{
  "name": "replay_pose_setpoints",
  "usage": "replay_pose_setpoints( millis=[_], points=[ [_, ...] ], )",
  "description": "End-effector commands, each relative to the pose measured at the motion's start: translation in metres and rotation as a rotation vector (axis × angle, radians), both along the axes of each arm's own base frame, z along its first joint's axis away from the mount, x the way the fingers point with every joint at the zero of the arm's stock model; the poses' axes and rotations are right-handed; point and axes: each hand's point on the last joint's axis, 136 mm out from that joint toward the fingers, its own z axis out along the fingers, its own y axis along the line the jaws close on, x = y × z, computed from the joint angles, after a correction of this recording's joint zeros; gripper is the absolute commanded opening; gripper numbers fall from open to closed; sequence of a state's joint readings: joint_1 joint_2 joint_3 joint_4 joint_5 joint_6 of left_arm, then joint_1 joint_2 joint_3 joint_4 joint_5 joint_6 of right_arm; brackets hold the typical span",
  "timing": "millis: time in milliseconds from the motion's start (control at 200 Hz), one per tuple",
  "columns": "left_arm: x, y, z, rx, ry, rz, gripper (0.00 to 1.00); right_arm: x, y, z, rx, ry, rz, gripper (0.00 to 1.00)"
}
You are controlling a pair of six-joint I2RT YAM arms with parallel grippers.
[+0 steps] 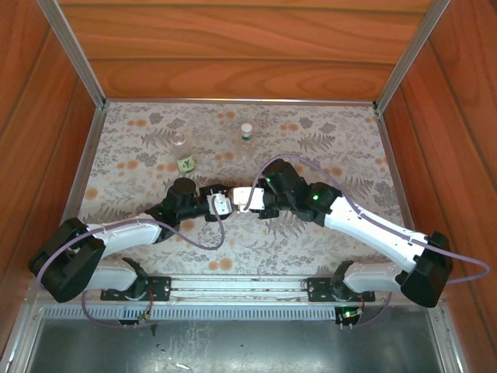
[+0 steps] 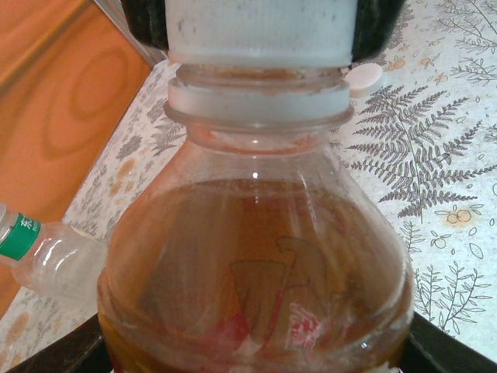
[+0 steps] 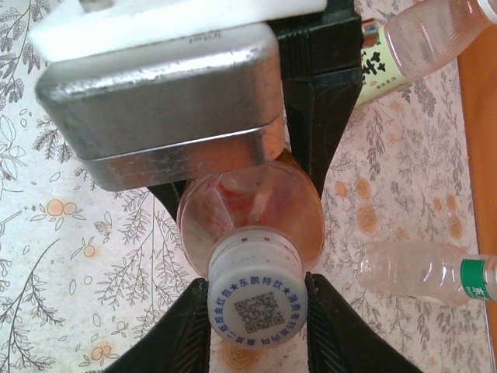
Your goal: Screw on the bottle caps
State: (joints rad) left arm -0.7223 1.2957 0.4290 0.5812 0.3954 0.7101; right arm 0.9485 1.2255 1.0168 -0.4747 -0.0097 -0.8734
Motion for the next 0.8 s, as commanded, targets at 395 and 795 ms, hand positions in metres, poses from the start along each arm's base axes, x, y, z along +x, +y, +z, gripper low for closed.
replay_pose_setpoints(
  millis=[395,795],
  points=[
    [0.000,-0.004,0.002,-0.001,-0.015,-0.011,0.61,0.018,0.007,0.020,0.605,0.999,-1.135,0.00],
    [-0.001,-0.004,0.001,0.001,-0.012,-0.014,0.61,-0.011,-0.016,0.005,0.259,0.582,-0.592,0.50]
  ],
)
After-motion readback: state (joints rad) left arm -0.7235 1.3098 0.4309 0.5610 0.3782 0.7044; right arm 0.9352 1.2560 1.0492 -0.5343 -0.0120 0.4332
